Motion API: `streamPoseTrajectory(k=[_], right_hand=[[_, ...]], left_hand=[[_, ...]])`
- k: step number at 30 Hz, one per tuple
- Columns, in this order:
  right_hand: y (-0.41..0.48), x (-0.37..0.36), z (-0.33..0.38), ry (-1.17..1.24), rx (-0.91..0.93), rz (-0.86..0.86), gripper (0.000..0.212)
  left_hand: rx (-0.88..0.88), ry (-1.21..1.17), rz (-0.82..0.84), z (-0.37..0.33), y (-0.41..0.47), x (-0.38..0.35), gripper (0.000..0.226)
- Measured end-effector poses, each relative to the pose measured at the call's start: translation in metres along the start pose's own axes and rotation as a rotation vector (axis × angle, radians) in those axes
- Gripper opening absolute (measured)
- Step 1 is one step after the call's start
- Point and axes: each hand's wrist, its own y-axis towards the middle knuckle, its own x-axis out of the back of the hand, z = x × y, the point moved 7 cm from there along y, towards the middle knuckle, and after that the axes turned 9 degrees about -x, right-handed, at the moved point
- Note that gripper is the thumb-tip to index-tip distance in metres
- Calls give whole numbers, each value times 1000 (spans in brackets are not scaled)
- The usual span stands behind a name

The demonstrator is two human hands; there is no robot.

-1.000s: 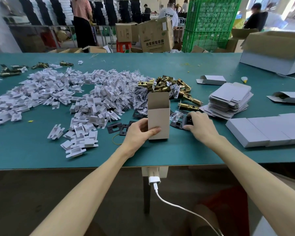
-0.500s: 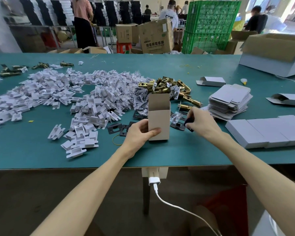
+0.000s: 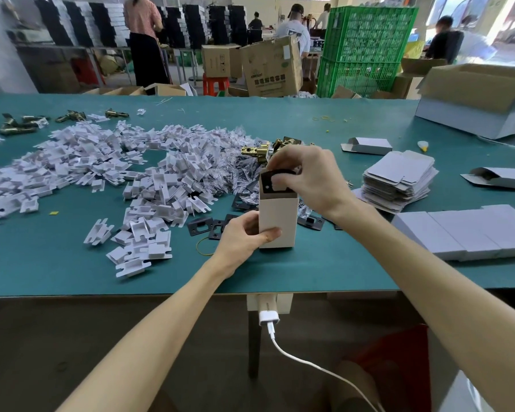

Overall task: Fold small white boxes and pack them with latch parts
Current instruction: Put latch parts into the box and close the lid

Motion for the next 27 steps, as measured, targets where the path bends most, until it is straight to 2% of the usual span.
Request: streamPoseTrajectory(k=[4,13,17,23,27], right_hand=[[-1,-18,-2,-168,55,76,21],[-4,-20,-11,-225,18,119,18],[-5,-26,-11,-330,41,150,19],[-8,-38,-18,-586,89,169,33],[-9,-37,-17,-534,96,259,36]], left_hand=[[6,12,-1,1,0,1,44],[14,39,2,1,0,1,40],[20,35,-1,0,0,0,42],[21,41,-3,1,0,0,41],[20,41,-3,0,0,0,41]])
